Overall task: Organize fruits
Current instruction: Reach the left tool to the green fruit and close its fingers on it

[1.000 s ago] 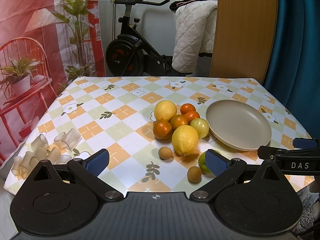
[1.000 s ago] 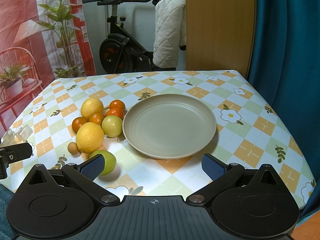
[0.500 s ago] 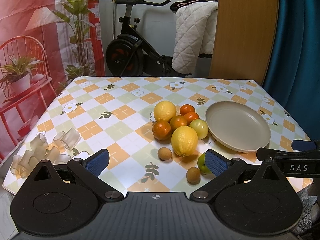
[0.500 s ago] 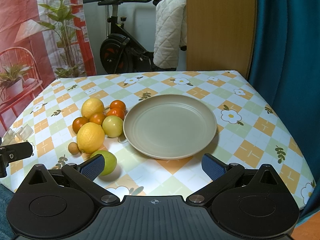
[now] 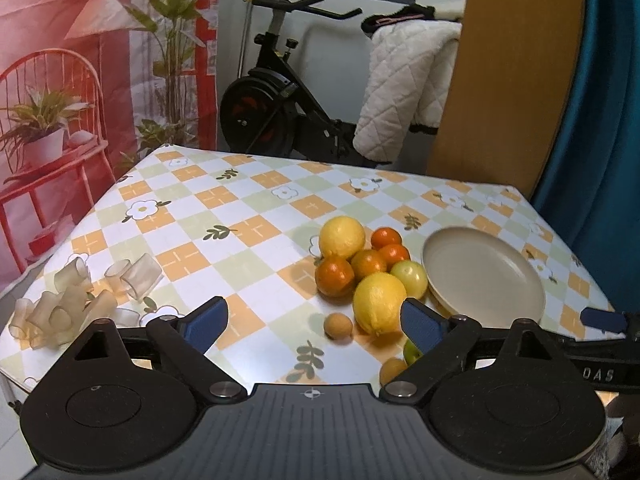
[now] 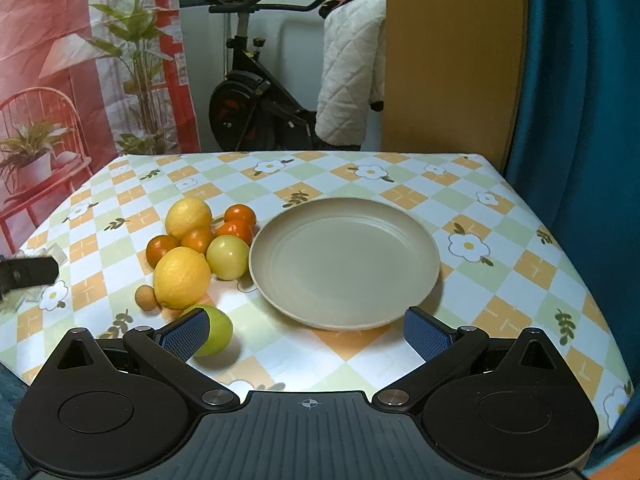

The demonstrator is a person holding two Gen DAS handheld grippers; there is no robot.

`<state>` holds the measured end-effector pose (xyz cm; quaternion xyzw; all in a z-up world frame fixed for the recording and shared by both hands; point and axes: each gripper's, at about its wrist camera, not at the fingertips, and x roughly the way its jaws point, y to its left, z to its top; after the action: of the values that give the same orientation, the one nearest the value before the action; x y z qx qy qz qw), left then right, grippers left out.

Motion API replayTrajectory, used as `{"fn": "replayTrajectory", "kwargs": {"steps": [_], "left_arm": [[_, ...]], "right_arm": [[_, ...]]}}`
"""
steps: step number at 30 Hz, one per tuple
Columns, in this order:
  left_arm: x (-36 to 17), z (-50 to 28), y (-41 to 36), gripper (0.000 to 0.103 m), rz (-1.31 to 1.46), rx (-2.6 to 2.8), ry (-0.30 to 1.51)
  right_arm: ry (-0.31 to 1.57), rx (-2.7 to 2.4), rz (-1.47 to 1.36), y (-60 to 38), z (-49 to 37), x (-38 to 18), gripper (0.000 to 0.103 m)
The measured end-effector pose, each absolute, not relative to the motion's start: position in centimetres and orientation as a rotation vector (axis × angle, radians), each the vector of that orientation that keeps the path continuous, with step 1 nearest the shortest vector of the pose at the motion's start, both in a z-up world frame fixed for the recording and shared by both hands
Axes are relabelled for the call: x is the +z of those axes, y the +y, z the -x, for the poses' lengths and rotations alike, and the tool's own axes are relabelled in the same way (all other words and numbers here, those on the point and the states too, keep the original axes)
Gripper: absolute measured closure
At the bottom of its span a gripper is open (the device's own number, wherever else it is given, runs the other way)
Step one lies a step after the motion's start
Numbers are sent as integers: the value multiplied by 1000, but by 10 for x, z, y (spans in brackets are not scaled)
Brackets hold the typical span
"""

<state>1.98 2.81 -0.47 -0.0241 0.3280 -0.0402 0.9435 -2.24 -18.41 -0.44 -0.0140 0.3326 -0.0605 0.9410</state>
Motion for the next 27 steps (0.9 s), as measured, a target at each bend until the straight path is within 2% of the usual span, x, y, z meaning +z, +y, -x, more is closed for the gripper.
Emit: {"fn": "replayTrajectory", "kwargs": {"steps": [4,13,27], "left_arm": [[-8,-28,26,9,62,-115,659],[-28,-51,6,15,17,-197,673],[-44,-60,-2,19,11,-245,686]], "right_arm": [[668,-64,49,-183,14,-10,2],[672,33,125,-168,-9,-31,15],[640,98,100,-167,-3,-44,18]]}}
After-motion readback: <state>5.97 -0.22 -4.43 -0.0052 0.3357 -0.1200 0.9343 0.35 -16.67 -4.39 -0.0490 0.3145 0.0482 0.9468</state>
